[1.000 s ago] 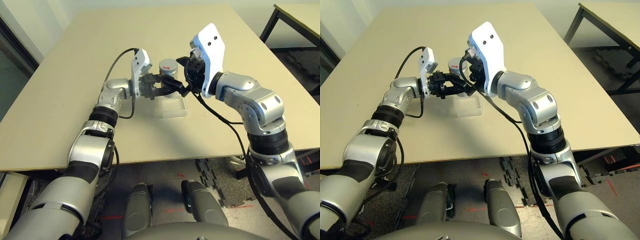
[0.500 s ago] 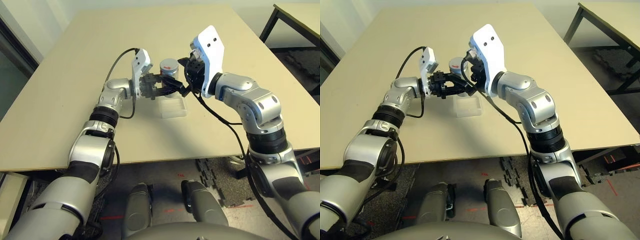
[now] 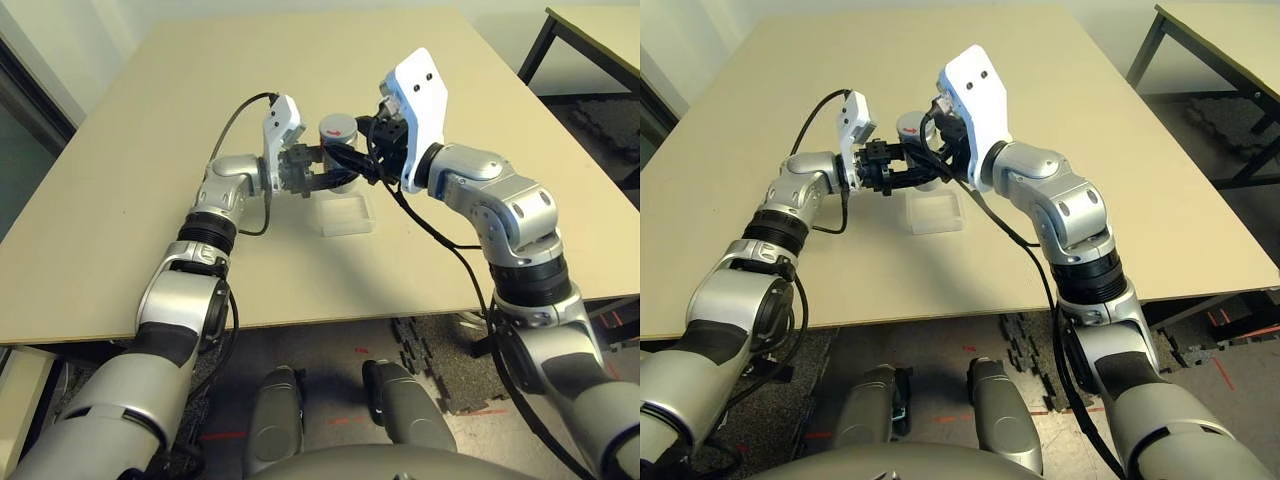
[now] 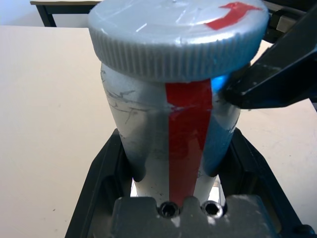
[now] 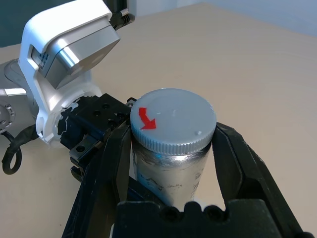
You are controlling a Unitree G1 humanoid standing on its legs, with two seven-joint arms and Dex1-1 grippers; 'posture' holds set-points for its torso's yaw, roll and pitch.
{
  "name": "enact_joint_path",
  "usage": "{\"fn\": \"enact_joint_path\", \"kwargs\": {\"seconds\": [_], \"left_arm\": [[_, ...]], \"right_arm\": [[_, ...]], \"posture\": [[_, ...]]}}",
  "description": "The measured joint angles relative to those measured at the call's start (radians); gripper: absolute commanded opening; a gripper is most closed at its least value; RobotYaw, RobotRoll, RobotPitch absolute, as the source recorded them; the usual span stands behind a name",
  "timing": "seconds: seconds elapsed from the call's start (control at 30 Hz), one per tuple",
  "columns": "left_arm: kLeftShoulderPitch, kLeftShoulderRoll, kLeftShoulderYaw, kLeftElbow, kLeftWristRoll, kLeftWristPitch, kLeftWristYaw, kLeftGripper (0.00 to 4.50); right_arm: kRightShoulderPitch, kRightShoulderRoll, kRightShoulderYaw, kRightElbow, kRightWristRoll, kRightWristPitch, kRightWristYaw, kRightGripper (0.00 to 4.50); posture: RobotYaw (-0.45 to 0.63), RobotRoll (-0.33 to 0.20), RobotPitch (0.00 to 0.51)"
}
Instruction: Pour the medicine from the bottle into the box.
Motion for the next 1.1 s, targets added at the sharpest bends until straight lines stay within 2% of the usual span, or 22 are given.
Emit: {"fn": "enact_joint_path", "kwargs": {"seconds": [0.13,0.3,0.33,0.37,0.4,0.43,0.5,0.53,0.6,0.67,0.97,1.1], "left_arm": [[0.003,0.001,0.0,-0.009,0.0,0.006,-0.007,2.58],[0.006,0.005,-0.001,-0.046,0.0,0.028,-0.011,2.58],[0.008,0.006,-0.002,-0.055,0.0,0.032,-0.011,2.58],[0.014,0.007,-0.002,-0.066,0.0,0.036,-0.011,2.58],[0.02,0.01,-0.002,-0.079,-0.001,0.042,-0.013,2.58],[0.025,0.01,-0.002,-0.092,-0.003,0.044,-0.019,2.58],[0.033,0.012,-0.001,-0.108,-0.003,0.054,-0.018,2.58],[0.038,0.016,-0.001,-0.119,-0.004,0.061,-0.02,2.58],[0.048,0.018,-0.004,-0.144,-0.006,0.064,-0.037,2.58],[0.064,0.018,-0.011,-0.172,-0.01,0.068,-0.054,2.58],[0.116,0.039,-0.019,-0.279,-0.032,0.141,-0.051,2.58],[0.13,0.044,-0.019,-0.303,-0.037,0.159,-0.047,2.58]], "right_arm": [[-0.016,-0.014,-0.035,0.04,0.042,0.0,0.06,2.62],[-0.09,-0.096,-0.042,0.173,0.083,-0.051,0.233,2.59],[-0.107,-0.114,-0.041,0.217,0.085,-0.078,0.28,2.69],[-0.121,-0.125,-0.04,0.256,0.088,-0.1,0.323,3.0],[-0.135,-0.131,-0.038,0.293,0.089,-0.119,0.36,3.0],[-0.152,-0.132,-0.038,0.344,0.096,-0.14,0.402,2.76],[-0.182,-0.135,-0.038,0.427,0.099,-0.181,0.472,2.61],[-0.195,-0.137,-0.037,0.471,0.096,-0.211,0.514,3.28],[-0.216,-0.143,-0.034,0.544,0.094,-0.263,0.594,3.79],[-0.244,-0.145,-0.031,0.628,0.079,-0.319,0.666,4.49],[-0.414,-0.097,-0.016,1.013,0.006,-0.524,0.876,4.5],[-0.456,-0.088,-0.016,1.1,-0.024,-0.576,0.922,4.5]], "posture": [[-0.19,0.0,0.105],[-0.18,0.0,0.105],[-0.18,0.0,0.104],[-0.17,0.0,0.103],[-0.17,0.0,0.104],[-0.17,0.0,0.104],[-0.16,0.0,0.102],[-0.16,0.0,0.102],[-0.15,0.0,0.102],[-0.15,0.0,0.102],[-0.11,0.0,0.104],[-0.11,0.0,0.104]]}}
